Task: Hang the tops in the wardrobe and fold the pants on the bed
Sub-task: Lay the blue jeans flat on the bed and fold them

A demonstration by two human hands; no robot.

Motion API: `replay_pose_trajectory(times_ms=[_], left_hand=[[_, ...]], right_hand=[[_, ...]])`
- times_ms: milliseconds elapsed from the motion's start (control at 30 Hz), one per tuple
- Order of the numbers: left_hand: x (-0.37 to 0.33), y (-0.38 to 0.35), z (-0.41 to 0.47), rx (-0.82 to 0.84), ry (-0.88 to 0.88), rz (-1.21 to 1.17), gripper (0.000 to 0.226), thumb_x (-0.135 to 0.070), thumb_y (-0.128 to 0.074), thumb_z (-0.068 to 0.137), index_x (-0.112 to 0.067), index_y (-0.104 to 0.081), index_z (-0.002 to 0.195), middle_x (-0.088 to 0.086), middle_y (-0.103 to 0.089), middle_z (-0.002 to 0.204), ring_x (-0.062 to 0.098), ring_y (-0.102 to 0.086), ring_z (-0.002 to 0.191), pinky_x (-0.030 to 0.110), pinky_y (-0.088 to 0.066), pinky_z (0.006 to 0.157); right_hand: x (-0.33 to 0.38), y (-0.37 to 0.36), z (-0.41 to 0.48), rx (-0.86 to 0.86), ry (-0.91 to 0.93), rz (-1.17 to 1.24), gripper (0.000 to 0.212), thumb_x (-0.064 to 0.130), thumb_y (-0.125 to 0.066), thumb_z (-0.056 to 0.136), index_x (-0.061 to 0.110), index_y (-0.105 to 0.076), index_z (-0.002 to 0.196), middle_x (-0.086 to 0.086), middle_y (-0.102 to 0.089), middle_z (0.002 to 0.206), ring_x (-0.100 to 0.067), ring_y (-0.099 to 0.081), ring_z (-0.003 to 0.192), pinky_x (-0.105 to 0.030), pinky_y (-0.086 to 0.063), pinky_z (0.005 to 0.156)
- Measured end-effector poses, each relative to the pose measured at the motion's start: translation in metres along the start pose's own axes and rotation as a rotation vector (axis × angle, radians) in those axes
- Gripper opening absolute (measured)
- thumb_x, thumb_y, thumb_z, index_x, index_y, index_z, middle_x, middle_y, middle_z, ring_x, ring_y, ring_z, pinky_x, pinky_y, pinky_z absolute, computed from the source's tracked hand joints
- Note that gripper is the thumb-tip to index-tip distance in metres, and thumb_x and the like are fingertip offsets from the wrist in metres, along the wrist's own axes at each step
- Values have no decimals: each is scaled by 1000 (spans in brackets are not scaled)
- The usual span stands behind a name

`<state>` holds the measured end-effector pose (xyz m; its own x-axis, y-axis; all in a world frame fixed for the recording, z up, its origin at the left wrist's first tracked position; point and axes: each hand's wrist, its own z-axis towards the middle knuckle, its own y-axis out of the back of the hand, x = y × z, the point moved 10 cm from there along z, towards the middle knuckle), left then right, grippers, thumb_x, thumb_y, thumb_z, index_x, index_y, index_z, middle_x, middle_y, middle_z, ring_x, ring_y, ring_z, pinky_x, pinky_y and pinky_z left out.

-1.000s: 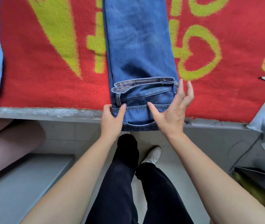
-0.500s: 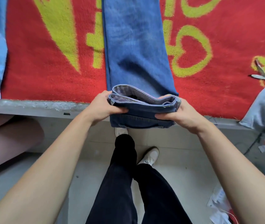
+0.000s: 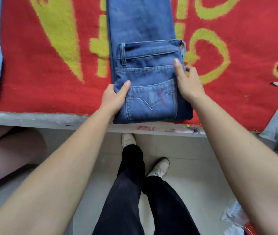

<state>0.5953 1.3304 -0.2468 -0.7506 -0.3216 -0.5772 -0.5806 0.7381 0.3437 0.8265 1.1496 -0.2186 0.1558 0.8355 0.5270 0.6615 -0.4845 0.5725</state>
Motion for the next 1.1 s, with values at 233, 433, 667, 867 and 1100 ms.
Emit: replay_pose_trajectory(times_ms=[233,433,667,867,1100], left_hand=[[10,19,-11,-377,-68,325,48,-57,-41,99,-15,-40,77,2,-50,69,29,-50,71,36,-26,63],[-1,14,-16,-473,-51,472,46,-57,-39,99,-12,-46,108,14,-64,94,38,-62,91,39,-34,67],[-35,-36,-101,-197,-1005,1001,91,-53,-62,81,0,-35,150,25,-26,157,41,-21,147,58,-19,117],[-4,-51,-48,-15,-721,1413,108,-15,-72,74,-9,-4,158,22,-2,163,41,-8,150,58,-11,120],[-17,-43,-55,250,-588,1361,102,-19,-66,79,-15,-2,158,16,1,165,32,-5,152,47,-14,121]], right_hand=[[3,-17,-36,-219,390,-299,51,34,-48,104,27,-36,154,-19,-52,108,-39,-56,90,-45,-43,85],[3,-25,-23,-254,398,-494,55,39,-39,106,24,-27,158,-22,-46,129,-39,-55,102,-46,-43,82],[10,-37,-120,-117,1011,-787,92,49,-59,82,1,-29,154,-29,-18,161,-43,-18,150,-56,-22,119],[-9,-70,-82,28,763,-1143,92,16,-57,84,13,-6,160,-21,3,166,-44,0,152,-59,-11,121],[9,-54,-82,307,663,-1105,90,28,-65,85,20,-15,160,-14,-6,167,-36,-11,152,-47,-27,119]])
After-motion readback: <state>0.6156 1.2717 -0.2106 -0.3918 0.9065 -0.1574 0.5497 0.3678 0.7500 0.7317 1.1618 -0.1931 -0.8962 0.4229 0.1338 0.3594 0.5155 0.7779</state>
